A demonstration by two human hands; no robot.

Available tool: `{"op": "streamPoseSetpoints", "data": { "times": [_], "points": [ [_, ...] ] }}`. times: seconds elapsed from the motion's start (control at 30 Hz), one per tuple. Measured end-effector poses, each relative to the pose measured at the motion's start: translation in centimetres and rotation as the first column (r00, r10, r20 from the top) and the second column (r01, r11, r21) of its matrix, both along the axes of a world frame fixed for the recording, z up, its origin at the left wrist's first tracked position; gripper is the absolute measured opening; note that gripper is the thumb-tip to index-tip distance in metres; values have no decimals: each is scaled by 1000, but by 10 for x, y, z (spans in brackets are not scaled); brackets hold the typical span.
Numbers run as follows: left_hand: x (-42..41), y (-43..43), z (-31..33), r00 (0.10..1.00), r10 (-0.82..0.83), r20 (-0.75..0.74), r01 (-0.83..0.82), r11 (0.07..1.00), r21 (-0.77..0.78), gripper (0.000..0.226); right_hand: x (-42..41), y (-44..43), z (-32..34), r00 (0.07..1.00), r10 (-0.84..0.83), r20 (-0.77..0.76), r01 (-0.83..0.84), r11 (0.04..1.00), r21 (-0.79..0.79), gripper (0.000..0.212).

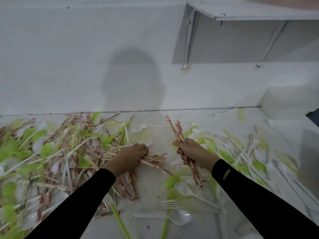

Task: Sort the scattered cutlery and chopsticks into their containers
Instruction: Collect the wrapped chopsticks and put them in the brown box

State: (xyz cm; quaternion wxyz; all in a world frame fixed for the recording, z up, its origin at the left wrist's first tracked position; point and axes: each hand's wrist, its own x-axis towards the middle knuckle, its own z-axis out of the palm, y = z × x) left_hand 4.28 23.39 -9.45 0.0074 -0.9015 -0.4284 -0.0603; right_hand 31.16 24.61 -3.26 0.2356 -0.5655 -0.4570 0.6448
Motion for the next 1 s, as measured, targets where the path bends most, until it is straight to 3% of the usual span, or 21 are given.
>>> {"op": "streamPoseSetpoints", "data": {
  "times": [0.37, 0.5, 0.63, 0.73, 0.8, 0.87, 0.9, 1.0],
  "points": [
    [-7, 6, 1, 996, -2, -84, 6, 999, 50, 32, 28, -2, 11, 994, -94, -48, 95, 995, 31, 14],
    [-10, 13, 11, 996, 51, 66, -61, 986, 157, 30, 35, 0, 16, 987, -142, -69, 146, 988, 48, 16],
    [-1, 23, 50, 956, 92, 277, -128, 985, 112, 36, 37, 4, 27, 970, -209, -129, 219, 973, 75, 19],
    [18, 15, 88, 775, 266, 573, -252, 962, -105, 26, 35, 4, 30, 957, -247, -150, 259, 964, 65, 20],
    [33, 12, 112, 544, 377, 749, -267, 925, -272, 10, 34, 2, 32, 954, -257, -156, 268, 962, 53, 22],
    [44, 12, 121, 318, 437, 841, -220, 897, -383, 8, 32, -1, 32, 957, -245, -154, 255, 966, 47, 25],
    [49, 11, 122, 248, 443, 862, -191, 894, -405, 9, 31, -2, 33, 960, -237, -149, 246, 968, 47, 26],
    [59, 6, 103, 213, 438, 873, -193, 895, -402, 11, 33, -6, 33, 963, -224, -150, 235, 970, 59, 30]
  ]
}}
